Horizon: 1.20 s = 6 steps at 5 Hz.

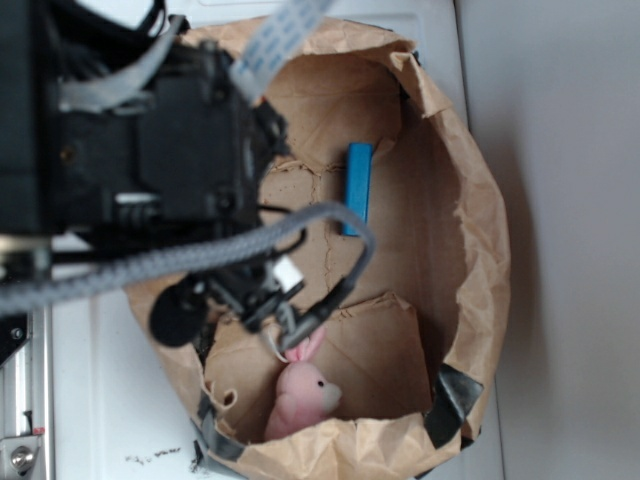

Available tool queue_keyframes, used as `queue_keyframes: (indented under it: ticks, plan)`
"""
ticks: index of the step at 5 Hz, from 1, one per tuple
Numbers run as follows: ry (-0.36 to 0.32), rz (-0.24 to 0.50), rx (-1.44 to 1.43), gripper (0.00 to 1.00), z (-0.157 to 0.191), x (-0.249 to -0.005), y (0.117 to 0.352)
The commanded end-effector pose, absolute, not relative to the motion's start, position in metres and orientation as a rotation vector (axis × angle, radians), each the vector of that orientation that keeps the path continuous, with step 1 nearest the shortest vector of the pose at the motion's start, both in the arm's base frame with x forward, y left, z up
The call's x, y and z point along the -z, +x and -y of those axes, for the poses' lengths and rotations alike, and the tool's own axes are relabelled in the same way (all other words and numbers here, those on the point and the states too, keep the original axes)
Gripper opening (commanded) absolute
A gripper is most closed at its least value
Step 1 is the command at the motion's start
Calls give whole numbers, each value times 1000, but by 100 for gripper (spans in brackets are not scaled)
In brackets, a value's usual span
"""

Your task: Grab the blue block.

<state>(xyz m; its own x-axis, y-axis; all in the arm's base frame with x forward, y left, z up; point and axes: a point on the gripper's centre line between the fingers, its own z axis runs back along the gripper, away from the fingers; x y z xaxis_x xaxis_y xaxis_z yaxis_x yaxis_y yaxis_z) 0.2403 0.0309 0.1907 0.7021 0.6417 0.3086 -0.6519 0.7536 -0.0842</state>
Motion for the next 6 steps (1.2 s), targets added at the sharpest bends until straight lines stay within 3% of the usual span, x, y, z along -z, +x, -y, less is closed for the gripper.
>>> queue_keyframes:
  ticks: [1, 5, 6]
  plan:
    - [-28, 339, -1025, 100, -54, -173, 249]
    - [-28, 339, -1025, 100, -54, -173, 249]
    - [12, 343, -1068, 100, -62, -154, 271]
